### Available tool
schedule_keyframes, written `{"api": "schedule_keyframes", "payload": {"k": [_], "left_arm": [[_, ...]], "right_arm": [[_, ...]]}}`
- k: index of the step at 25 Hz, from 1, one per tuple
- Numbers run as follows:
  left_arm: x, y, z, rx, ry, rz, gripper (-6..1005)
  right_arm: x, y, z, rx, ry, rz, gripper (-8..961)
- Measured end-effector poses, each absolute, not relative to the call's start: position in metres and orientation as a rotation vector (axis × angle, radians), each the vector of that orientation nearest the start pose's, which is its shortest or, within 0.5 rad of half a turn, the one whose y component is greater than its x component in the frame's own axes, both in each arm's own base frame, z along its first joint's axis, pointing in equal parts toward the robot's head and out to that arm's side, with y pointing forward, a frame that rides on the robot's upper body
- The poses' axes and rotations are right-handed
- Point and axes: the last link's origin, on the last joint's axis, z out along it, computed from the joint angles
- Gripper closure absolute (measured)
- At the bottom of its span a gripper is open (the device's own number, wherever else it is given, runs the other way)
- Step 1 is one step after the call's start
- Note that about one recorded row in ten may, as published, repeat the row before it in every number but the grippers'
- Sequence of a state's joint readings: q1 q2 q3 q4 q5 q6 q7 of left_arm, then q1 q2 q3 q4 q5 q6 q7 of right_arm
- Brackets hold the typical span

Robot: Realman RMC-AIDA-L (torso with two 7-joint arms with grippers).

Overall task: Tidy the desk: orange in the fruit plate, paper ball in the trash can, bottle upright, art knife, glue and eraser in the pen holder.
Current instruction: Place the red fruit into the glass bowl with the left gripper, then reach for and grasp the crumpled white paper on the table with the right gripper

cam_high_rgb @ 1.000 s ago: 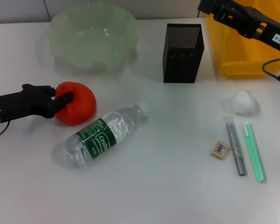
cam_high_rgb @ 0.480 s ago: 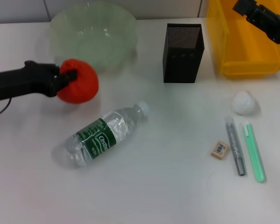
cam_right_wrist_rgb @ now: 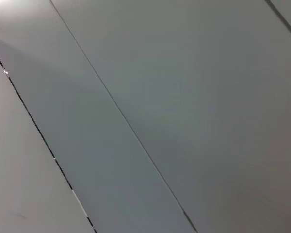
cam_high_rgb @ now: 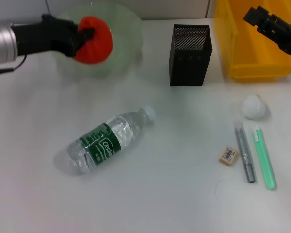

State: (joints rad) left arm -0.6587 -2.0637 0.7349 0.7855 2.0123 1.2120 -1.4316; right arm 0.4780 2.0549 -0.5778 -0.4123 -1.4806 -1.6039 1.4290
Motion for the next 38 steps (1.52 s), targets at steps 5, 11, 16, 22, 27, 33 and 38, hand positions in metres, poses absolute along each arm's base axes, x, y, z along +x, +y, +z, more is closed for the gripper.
{"api": "schedule_keyframes", "payload": {"k": [5,11,16,22,27,33,38], "left_arm": [[-0.223,0.438,0.026,-2.383,-0.313,-0.326,926],[-0.216,0.446,0.014,-2.354,-0.236,-0.325,929],[-0.217,0.450,0.002,-2.322,-0.194,-0.282,928],[-0.221,0.456,-0.014,-2.268,-0.160,-0.160,902],[-0.221,0.458,-0.014,-2.243,-0.140,-0.145,763],[-0.219,0.459,-0.008,-2.189,-0.130,-0.209,535],[-0.217,0.458,-0.007,-2.162,-0.136,-0.266,335]], "right_arm": [[0.265,0.329,0.033,-2.159,0.906,1.428,115],[0.265,0.328,0.032,-2.162,0.912,1.430,115],[0.264,0.327,0.030,-2.170,0.913,1.439,115],[0.262,0.327,0.031,-2.179,0.903,1.452,114],[0.258,0.325,0.033,-2.200,0.878,1.475,114],[0.245,0.329,0.048,-2.312,0.837,1.462,115],[0.225,0.333,0.055,-2.517,0.851,1.323,116]]}}
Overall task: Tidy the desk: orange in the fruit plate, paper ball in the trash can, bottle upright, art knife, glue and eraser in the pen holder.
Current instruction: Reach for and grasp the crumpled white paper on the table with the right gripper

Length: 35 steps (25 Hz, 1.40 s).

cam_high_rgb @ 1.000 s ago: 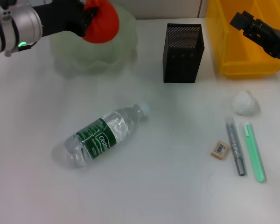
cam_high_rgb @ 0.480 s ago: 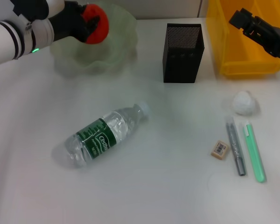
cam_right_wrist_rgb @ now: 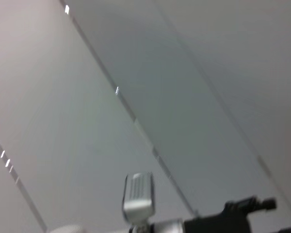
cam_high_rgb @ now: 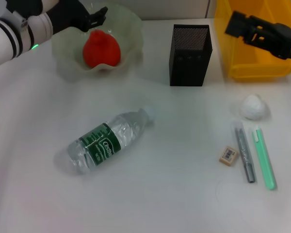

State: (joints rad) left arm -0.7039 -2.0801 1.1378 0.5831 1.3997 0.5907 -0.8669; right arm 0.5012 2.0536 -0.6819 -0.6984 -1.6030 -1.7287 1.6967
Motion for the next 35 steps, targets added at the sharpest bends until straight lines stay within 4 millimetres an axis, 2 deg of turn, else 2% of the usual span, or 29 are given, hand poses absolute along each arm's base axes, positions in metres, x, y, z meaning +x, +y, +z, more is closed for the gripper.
{"api": "schedule_keyframes", "payload": {"k": [2,4,5,6,7,8,9,10,11,12,13,14,15,16,17,19,26,30,35], "left_arm": [[-0.217,0.457,-0.006,-2.154,-0.135,-0.284,299],[-0.218,0.453,-0.003,-2.135,-0.133,-0.331,263],[-0.219,0.451,-0.002,-2.124,-0.131,-0.360,245],[-0.219,0.449,0.000,-2.111,-0.134,-0.394,227],[-0.219,0.447,0.002,-2.102,-0.137,-0.414,209],[-0.221,0.446,0.003,-2.093,-0.145,-0.436,191],[-0.222,0.445,0.005,-2.089,-0.151,-0.448,173],[-0.223,0.443,0.006,-2.086,-0.158,-0.460,155],[-0.223,0.443,0.006,-2.086,-0.158,-0.460,153],[-0.223,0.443,0.007,-2.086,-0.160,-0.462,152],[-0.224,0.443,0.007,-2.086,-0.162,-0.463,150],[-0.224,0.443,0.007,-2.085,-0.163,-0.463,150],[-0.225,0.442,0.006,-2.085,-0.166,-0.463,150],[-0.225,0.442,0.006,-2.085,-0.169,-0.463,150],[-0.226,0.442,0.006,-2.085,-0.172,-0.463,150],[-0.227,0.441,0.007,-2.082,-0.179,-0.464,150],[-0.232,0.439,0.011,-2.063,-0.198,-0.471,151],[-0.236,0.438,0.012,-2.057,-0.208,-0.463,151],[-0.242,0.436,0.020,-2.030,-0.210,-0.463,151]], "right_arm": [[0.219,0.334,0.058,-2.552,0.851,1.294,116],[0.204,0.336,0.066,-2.626,0.832,1.205,117],[0.190,0.337,0.073,-2.683,0.823,1.094,117],[0.190,0.337,0.073,-2.683,0.823,1.094,117],[0.174,0.338,0.079,-2.726,0.826,0.941,117],[0.168,0.338,0.081,-2.739,0.837,0.865,117],[0.168,0.338,0.081,-2.739,0.837,0.865,118],[0.153,0.340,0.086,-2.736,0.872,0.704,118],[0.153,0.340,0.086,-2.736,0.872,0.704,118],[0.144,0.343,0.088,-2.689,0.927,0.549,118],[0.144,0.343,0.088,-2.689,0.927,0.549,118],[0.141,0.345,0.089,-2.652,0.957,0.476,118],[0.138,0.349,0.089,-2.551,1.037,0.322,119],[0.138,0.349,0.089,-2.551,1.037,0.322,119],[0.140,0.353,0.088,-2.459,1.109,0.209,119],[0.142,0.356,0.086,-2.418,1.137,0.160,119],[0.164,0.373,0.071,-2.335,1.285,0.078,120],[0.182,0.383,0.063,-2.231,1.355,-0.135,120],[0.182,0.386,0.060,-2.197,1.369,-0.236,120]]}}
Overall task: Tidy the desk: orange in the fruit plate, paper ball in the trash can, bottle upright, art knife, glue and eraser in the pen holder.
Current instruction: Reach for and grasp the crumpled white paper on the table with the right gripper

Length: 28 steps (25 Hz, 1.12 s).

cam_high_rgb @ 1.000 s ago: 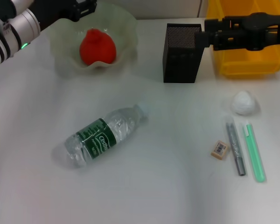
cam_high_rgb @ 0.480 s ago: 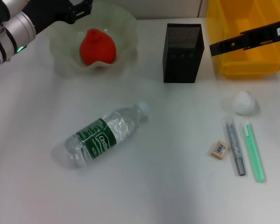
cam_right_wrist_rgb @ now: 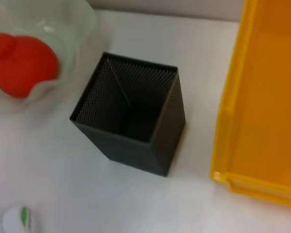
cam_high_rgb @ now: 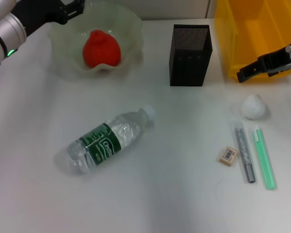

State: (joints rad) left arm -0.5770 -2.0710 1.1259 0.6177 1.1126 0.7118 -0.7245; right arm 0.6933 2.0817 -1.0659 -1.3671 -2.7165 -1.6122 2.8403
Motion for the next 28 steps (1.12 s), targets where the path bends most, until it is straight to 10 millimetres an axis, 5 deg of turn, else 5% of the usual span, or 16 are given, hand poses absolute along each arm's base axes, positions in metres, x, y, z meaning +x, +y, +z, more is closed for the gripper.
{"api": "schedule_keyframes", "payload": {"k": [28], "left_arm": [[-0.248,0.433,0.023,-2.020,-0.223,-0.460,152]], "right_arm": [[0.219,0.396,0.026,-2.160,1.447,-0.433,120]]}}
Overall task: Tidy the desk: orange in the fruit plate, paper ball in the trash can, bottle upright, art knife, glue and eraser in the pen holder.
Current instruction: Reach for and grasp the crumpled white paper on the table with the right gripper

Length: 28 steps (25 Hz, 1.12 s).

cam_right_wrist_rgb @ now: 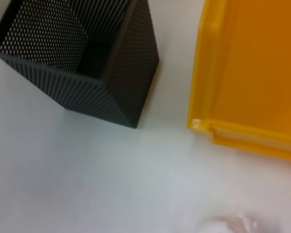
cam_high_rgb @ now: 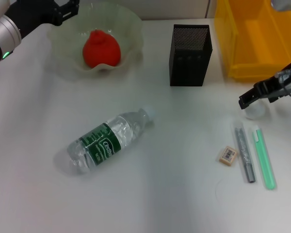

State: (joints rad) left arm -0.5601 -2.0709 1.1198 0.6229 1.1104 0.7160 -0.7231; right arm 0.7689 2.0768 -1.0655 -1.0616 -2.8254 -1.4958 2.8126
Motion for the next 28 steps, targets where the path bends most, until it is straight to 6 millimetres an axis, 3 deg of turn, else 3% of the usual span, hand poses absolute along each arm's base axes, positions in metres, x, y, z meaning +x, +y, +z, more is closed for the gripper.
{"api": "schedule_keyframes", "payload": {"k": [28], "left_arm": [[-0.245,0.434,0.023,-2.020,-0.216,-0.464,153]], "right_arm": [[0.233,0.399,0.015,-2.142,1.484,-0.448,120]]}}
